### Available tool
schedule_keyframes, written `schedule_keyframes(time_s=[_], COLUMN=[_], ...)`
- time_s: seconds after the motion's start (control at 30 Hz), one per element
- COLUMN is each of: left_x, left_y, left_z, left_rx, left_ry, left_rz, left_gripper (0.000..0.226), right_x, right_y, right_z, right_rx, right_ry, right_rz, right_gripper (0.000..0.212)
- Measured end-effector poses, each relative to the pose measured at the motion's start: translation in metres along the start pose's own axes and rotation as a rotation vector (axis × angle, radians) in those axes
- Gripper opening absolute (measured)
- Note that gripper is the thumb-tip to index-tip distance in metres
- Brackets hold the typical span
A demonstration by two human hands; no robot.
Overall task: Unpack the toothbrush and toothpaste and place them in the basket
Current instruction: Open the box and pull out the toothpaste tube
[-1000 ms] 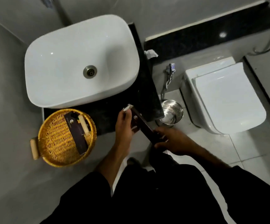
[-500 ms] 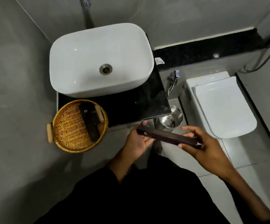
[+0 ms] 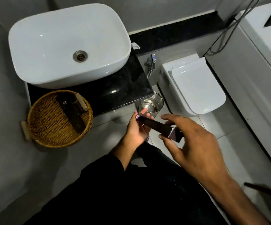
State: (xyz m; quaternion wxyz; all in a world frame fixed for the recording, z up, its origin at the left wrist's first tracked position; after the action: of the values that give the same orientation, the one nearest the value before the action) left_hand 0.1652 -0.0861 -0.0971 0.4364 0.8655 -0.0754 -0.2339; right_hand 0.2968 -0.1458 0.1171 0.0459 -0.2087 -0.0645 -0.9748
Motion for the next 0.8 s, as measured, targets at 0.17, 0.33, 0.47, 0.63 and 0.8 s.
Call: schedule_keyframes(time_s=[0.17, 0.33, 0.47, 0.63, 0.8], left_x=[-0.009, -0.024, -0.039, -0.051, -0.077], left_y=[0.006, 0.003, 0.003, 0.005, -0.009], left_z=[-0.011, -0.038, -0.063, -0.093, -0.104], left_rx=[-0.111, -0.119, 0.003, 0.084, -0.016], left_ry=[0.045, 0.032, -0.069, -0.138, -0.239], left_rz=[-0.001, -0.017, -0.029, -0.088, -0.364], left_gripper=[0.041, 0.039, 0.038, 0.04, 0.05], right_x=[0.005, -0.014, -0.029, -0.059, -0.096], right_y=[0.015, 0.026, 0.024, 0.004, -0.047], right_z=[0.02, -0.002, -0.023, -0.043, -0.052], right_rx=[-0.06, 0.216, 0.38, 0.535, 0.5], right_ry=[0.04, 0.205, 0.305, 0.193, 0.121], right_rz=[-0.066, -0.309, -0.419, -0.514, -0.525], right_gripper=[0.062, 0.067, 0.055, 0.042, 0.025])
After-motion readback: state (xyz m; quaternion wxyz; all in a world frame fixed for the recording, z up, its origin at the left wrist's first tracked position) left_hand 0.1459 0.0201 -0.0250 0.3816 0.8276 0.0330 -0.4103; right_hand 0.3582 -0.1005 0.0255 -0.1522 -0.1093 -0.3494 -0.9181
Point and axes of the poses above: each hand's wrist, its own y-axis away from the middle knuckle, its own z-axis out of the back of the hand, x = y × z, the point moved 2 cm from there along -y, towards the middle knuckle, and after that the axes turned 12 degrees about -z, right-handed, at the moved point
